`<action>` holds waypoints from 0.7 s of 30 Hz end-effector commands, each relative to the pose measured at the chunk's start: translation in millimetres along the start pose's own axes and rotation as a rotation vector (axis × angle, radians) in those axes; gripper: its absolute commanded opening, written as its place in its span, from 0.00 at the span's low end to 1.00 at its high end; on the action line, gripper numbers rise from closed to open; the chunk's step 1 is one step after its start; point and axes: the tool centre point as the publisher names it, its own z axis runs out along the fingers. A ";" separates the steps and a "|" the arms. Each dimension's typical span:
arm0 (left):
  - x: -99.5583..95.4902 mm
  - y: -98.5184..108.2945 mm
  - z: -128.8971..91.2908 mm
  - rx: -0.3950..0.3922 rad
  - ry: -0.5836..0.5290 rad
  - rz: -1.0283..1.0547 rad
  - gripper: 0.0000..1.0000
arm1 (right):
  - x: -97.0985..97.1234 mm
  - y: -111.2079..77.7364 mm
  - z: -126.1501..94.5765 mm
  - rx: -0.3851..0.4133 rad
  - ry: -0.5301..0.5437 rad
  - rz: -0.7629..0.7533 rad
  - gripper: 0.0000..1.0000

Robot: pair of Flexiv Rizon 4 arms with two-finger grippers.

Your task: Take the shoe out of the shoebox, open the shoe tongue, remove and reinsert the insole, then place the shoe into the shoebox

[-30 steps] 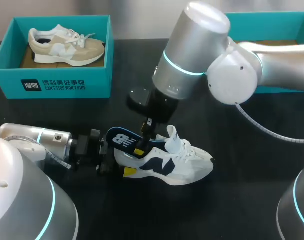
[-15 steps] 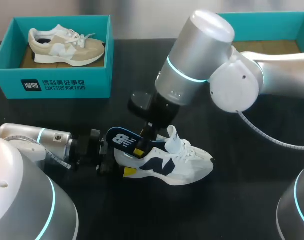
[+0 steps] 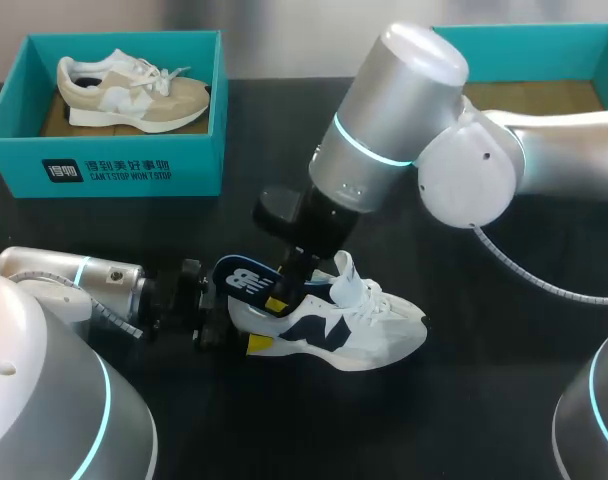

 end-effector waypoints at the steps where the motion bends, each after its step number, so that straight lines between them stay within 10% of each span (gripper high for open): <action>1: -0.3 0.2 1.0 -0.002 0.000 0.000 0.00 | -5.4 -4.3 8.1 -0.015 0.014 0.003 0.48; 21: -0.3 0.2 1.0 -0.002 0.000 0.000 0.00 | -6.2 -6.7 7.4 -0.063 0.027 -0.006 0.22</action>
